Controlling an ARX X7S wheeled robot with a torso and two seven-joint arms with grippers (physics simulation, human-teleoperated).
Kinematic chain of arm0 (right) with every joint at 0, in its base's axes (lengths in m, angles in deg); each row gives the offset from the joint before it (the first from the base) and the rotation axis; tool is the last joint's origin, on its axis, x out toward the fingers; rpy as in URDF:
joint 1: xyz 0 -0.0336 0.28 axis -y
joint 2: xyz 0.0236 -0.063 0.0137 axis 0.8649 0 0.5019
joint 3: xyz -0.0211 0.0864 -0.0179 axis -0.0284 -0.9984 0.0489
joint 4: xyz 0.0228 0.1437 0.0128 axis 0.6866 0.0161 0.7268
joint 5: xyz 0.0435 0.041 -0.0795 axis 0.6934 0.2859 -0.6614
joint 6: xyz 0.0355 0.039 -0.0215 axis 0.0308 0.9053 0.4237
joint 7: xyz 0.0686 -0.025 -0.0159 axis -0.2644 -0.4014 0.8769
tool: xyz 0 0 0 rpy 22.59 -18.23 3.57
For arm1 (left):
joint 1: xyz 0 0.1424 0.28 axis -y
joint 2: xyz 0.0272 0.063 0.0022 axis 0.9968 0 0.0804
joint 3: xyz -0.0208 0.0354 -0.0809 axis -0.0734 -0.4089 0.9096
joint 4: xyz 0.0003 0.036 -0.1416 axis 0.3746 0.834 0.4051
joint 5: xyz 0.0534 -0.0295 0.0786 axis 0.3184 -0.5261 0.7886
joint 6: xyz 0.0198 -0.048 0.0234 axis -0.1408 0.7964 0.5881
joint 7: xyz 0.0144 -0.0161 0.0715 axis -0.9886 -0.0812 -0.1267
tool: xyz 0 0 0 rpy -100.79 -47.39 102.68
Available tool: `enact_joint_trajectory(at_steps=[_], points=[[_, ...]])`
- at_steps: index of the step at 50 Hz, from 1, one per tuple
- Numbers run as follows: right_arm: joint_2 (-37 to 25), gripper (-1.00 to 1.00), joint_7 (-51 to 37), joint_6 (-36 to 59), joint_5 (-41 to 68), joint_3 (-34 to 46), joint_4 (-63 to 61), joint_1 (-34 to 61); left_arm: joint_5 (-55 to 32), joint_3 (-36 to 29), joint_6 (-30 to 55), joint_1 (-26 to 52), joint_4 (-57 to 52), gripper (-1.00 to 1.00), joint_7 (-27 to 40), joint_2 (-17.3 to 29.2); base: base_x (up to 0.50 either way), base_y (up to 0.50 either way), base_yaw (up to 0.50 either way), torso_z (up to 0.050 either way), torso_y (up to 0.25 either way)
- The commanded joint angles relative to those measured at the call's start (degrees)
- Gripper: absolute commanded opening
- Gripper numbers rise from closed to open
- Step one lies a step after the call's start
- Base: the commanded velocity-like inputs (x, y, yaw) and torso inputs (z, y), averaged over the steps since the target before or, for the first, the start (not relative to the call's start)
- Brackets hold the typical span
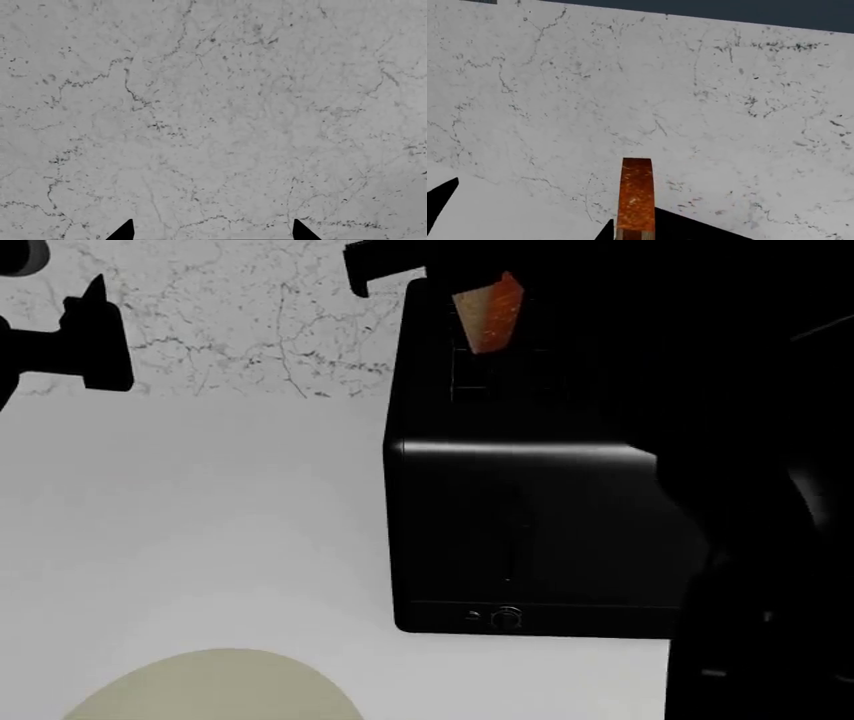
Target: Place the toasted item on a plate.
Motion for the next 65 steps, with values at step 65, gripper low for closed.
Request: enact_joint_trajectory(at_steps=[65], points=[[-8.55,-1.00,-62.40,-15.10,89.09,8.88,-23.71,-12.04,1.71,7.75,0.54,-7.21,-4.43,1.00,6.17,8.20,0.00,0.00,0.00,0.000,0.000]])
